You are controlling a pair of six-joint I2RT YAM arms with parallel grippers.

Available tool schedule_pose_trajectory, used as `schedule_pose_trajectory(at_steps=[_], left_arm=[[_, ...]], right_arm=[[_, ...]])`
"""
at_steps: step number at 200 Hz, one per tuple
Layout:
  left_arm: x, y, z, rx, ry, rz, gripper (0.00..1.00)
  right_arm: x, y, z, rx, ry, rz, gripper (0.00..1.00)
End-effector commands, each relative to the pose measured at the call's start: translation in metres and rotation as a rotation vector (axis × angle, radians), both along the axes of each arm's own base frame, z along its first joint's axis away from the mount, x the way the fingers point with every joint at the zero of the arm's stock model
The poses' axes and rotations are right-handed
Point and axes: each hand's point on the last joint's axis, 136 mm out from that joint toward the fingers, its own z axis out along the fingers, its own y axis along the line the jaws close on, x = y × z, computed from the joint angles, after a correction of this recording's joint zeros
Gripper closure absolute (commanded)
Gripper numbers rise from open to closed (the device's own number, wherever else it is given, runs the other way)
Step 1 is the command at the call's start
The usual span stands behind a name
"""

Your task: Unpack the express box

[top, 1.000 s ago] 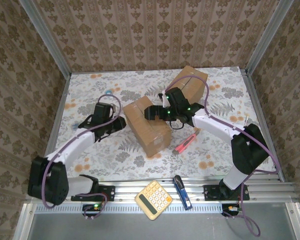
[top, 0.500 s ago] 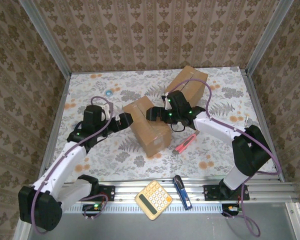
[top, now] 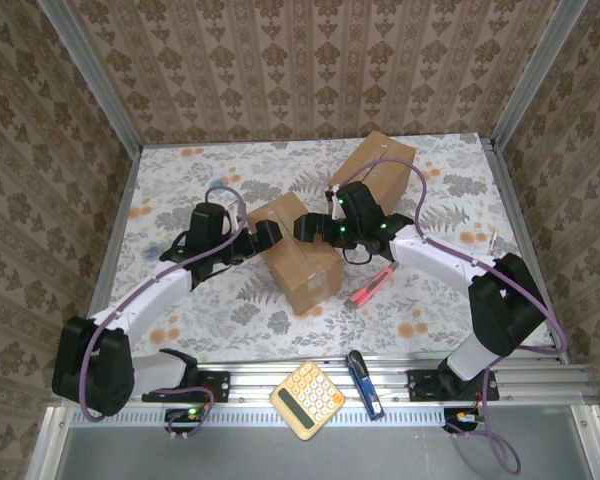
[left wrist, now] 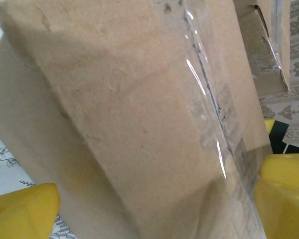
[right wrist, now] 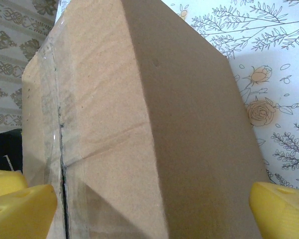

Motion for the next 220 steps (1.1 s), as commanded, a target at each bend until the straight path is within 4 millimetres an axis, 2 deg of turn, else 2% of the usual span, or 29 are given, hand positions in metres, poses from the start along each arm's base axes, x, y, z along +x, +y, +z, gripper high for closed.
schedule_pose_trajectory(at_steps=[1,19,67,112,181,220], left_arm=[[0.009,-0.008,0.012,-0.033,-0.041,-0.003,0.00],[0.008,-0.007,0.002,-0.023,-0.022,0.002,0.01],[0.007,-0.005,-0.023,-0.010,0.014,0.010,0.14],[0.008,-0.006,-0.035,-0.003,0.036,0.011,0.17],[0.006,-0.005,-0.038,0.001,0.044,0.009,0.16],[0.006,-0.006,-0.039,-0.001,0.047,0.007,0.15]], right_arm=[[-0.001,0.000,0.006,0.019,-0.021,-0.012,0.00],[-0.002,0.000,0.005,0.020,-0.018,-0.012,0.00],[-0.002,0.000,0.007,0.020,-0.020,-0.008,0.00],[-0.003,-0.002,0.007,-0.013,-0.027,-0.007,0.00],[-0.007,-0.018,0.016,-0.345,-0.098,0.015,0.00],[-0.006,-0.023,0.007,-0.475,-0.091,0.021,0.00]])
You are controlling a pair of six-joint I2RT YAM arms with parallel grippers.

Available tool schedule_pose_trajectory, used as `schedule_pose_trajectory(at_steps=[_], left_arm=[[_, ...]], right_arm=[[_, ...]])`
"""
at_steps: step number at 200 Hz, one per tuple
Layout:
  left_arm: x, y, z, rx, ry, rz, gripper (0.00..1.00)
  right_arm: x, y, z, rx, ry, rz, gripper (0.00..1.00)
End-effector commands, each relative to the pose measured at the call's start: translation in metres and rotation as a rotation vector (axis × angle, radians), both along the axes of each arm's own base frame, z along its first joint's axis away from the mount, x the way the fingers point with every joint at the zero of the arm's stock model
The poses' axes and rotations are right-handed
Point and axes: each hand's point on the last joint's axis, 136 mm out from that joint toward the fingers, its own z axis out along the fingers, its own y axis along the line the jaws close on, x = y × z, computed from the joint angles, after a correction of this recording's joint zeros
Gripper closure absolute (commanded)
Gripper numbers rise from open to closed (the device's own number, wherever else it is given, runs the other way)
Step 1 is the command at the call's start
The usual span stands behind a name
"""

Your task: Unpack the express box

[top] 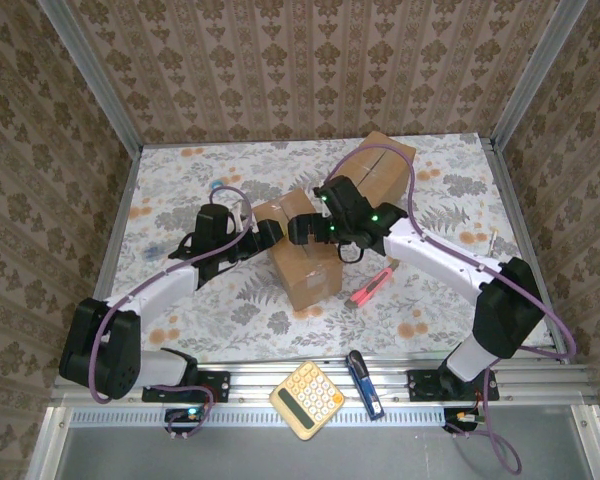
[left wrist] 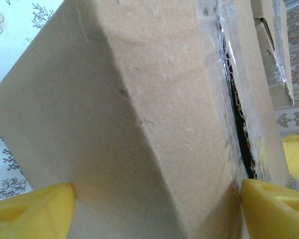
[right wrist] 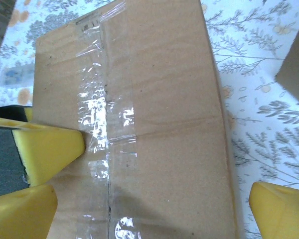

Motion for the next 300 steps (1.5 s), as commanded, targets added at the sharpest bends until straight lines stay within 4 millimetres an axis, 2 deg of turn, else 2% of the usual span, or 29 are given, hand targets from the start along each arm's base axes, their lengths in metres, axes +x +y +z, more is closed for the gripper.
schedule_pose_trajectory(at_steps=[1,70,144,175,225,252,300], left_arm=[[-0.010,0.002,-0.026,0.033,0.080,-0.001,0.15],[-0.011,0.001,-0.025,0.028,0.082,-0.005,0.15],[-0.016,-0.001,-0.031,0.021,0.094,-0.020,0.14],[-0.022,0.001,-0.042,0.036,0.112,-0.028,0.14],[-0.033,0.003,-0.063,0.054,0.157,-0.050,0.14],[-0.036,0.004,-0.067,0.055,0.164,-0.055,0.13],[-0.043,0.009,-0.073,0.093,0.181,-0.069,0.13]], right_arm=[[-0.001,-0.019,-0.022,-0.182,0.026,-0.016,0.00],[0.006,-0.019,-0.037,-0.319,0.026,-0.035,0.00],[0.015,-0.043,-0.019,-0.539,-0.062,-0.128,0.03],[0.017,-0.047,-0.014,-0.636,-0.093,-0.144,0.05],[0.022,-0.044,-0.015,-0.773,-0.110,-0.144,0.06],[0.027,-0.047,-0.007,-0.833,-0.137,-0.167,0.08],[0.034,-0.066,0.026,-0.935,-0.231,-0.249,0.15]])
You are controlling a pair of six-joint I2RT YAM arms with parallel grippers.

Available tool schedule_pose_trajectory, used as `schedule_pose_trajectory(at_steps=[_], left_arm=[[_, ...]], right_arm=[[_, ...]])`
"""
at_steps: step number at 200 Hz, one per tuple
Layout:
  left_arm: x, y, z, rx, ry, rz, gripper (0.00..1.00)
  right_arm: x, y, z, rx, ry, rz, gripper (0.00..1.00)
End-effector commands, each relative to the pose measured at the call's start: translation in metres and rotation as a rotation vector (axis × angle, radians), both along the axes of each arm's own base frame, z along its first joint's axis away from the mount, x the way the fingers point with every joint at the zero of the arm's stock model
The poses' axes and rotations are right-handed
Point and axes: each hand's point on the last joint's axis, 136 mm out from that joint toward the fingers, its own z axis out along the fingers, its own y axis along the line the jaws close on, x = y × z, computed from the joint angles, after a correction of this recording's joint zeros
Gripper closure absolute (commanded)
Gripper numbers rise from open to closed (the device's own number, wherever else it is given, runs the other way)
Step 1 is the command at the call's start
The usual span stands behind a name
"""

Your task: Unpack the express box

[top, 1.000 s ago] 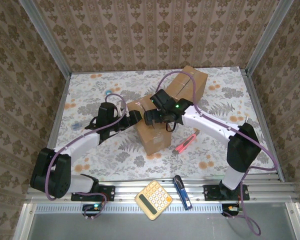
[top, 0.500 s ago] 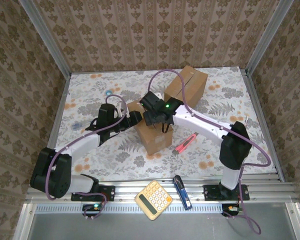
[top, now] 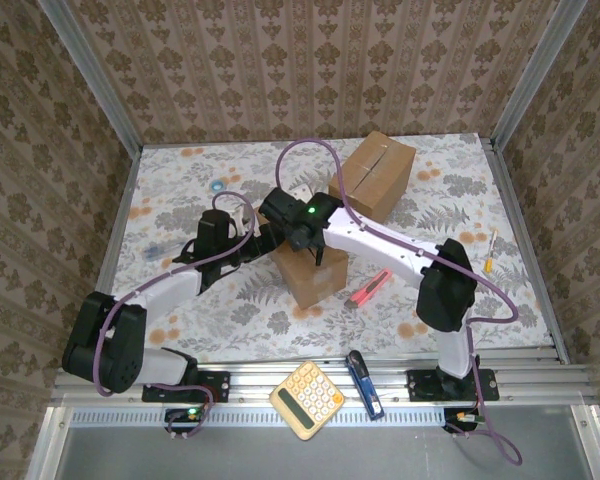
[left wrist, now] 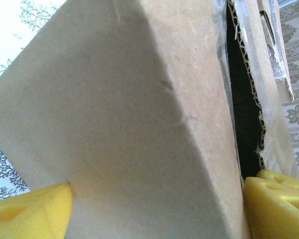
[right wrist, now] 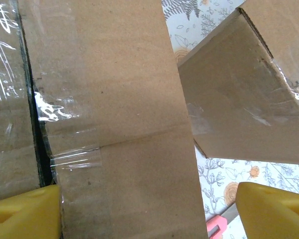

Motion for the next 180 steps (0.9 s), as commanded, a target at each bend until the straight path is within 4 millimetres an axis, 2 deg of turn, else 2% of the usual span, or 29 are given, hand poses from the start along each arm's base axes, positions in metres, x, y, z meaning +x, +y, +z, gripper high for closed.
schedule_pose_trajectory(at_steps=[1,66,113,147,180], left_arm=[[-0.040,0.014,-0.060,0.128,0.200,-0.051,0.13],[-0.058,0.032,-0.094,0.231,0.273,-0.051,0.13],[-0.060,0.036,-0.098,0.243,0.277,-0.044,0.13],[-0.061,0.036,-0.096,0.245,0.274,-0.046,0.13],[-0.060,0.037,-0.094,0.247,0.267,-0.046,0.13]], right_arm=[[0.020,-0.051,0.032,-0.213,-0.153,-0.124,0.15],[0.026,-0.061,0.084,-0.253,-0.275,-0.130,0.20],[0.029,-0.064,0.113,-0.284,-0.323,-0.111,0.20],[0.033,-0.071,0.124,-0.283,-0.328,-0.110,0.20],[0.034,-0.077,0.122,-0.247,-0.308,-0.113,0.19]])
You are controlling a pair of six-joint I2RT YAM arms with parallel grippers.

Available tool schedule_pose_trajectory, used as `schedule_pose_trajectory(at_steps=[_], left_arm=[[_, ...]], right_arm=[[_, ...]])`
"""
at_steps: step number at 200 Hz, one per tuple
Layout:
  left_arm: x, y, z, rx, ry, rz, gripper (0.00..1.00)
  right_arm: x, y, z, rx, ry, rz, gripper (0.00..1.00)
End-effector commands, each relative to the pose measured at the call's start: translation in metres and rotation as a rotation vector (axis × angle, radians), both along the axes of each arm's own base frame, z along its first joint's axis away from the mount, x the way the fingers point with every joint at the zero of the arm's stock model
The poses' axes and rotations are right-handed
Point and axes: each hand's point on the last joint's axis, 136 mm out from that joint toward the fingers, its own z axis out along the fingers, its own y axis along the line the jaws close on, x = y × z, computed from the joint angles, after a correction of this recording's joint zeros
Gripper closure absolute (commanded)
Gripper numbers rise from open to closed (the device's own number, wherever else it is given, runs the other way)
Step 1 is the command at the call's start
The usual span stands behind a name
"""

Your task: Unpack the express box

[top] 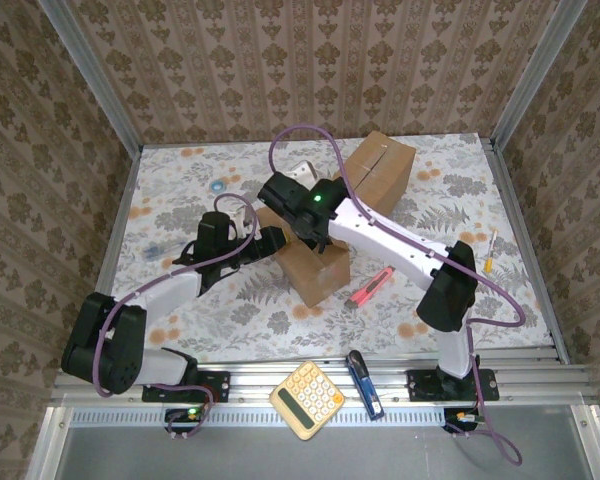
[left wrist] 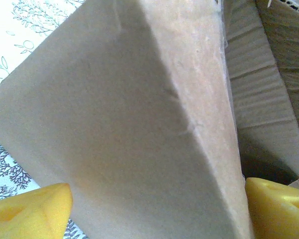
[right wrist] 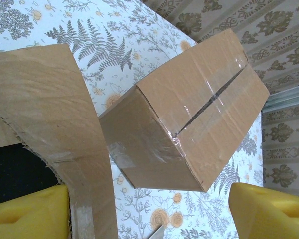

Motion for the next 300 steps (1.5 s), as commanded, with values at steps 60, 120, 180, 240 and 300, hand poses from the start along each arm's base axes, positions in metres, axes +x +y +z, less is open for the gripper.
schedule_pose_trajectory(at_steps=[60,120,180,240,300], left_arm=[[-0.058,0.040,-0.089,0.245,0.285,-0.012,0.13],[-0.057,0.041,-0.084,0.248,0.277,-0.007,0.12],[-0.045,0.036,-0.065,0.233,0.235,-0.015,0.12],[-0.015,0.015,0.003,0.157,0.096,-0.054,0.10],[0.003,0.003,0.074,0.122,-0.047,-0.089,0.05]], right_arm=[[0.015,-0.076,0.049,0.012,-0.133,-0.168,0.20],[0.015,-0.070,0.042,0.085,-0.078,-0.106,0.19],[0.009,-0.032,0.016,0.107,0.031,0.018,0.11],[-0.006,0.006,-0.006,0.260,0.196,0.160,0.12],[-0.011,0.011,-0.019,0.272,0.255,0.171,0.17]])
